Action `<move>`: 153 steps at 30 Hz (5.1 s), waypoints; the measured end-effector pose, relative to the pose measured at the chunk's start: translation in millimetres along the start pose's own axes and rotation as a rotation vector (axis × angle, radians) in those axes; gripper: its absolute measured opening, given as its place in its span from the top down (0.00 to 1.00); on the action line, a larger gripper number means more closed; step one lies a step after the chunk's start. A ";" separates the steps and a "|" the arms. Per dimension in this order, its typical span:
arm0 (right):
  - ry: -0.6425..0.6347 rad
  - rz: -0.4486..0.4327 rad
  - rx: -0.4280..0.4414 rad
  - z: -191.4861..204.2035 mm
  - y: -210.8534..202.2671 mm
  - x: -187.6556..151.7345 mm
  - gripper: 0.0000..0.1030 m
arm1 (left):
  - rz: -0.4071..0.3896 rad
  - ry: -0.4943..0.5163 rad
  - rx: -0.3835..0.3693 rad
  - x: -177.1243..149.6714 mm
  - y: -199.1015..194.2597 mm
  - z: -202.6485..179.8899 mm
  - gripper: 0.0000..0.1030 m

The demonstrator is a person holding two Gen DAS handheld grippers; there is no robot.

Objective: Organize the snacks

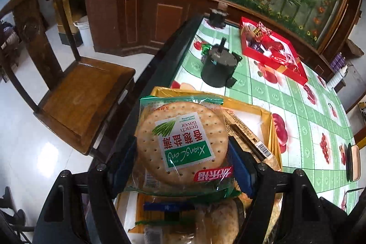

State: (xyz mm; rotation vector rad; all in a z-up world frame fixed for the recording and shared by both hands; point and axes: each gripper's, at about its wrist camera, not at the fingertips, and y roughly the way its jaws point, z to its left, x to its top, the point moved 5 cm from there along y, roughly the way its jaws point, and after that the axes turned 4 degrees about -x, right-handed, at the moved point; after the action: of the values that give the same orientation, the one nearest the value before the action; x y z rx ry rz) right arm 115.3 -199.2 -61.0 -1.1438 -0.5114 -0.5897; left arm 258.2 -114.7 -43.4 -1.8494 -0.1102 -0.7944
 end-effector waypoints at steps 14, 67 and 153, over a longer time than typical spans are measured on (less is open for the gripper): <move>-0.002 -0.018 0.056 4.9 7.8 -0.1 0.16 | 0.016 0.014 0.013 -3.3 6.0 -3.8 0.26; -0.079 -0.168 0.154 23.8 -32.8 -12.3 0.11 | -0.252 -0.011 0.073 -101.8 -123.8 -10.5 0.24; -0.012 -0.254 -0.080 1.5 -83.3 -59.8 0.00 | -0.362 0.049 0.452 -184.7 -127.4 -25.7 0.00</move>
State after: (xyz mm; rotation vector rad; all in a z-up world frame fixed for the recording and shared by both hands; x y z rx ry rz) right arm 15.3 -212.3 -42.5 -1.1672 -0.6534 -0.8293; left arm 48.8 -30.0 -41.0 -1.3950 -0.5602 -0.9709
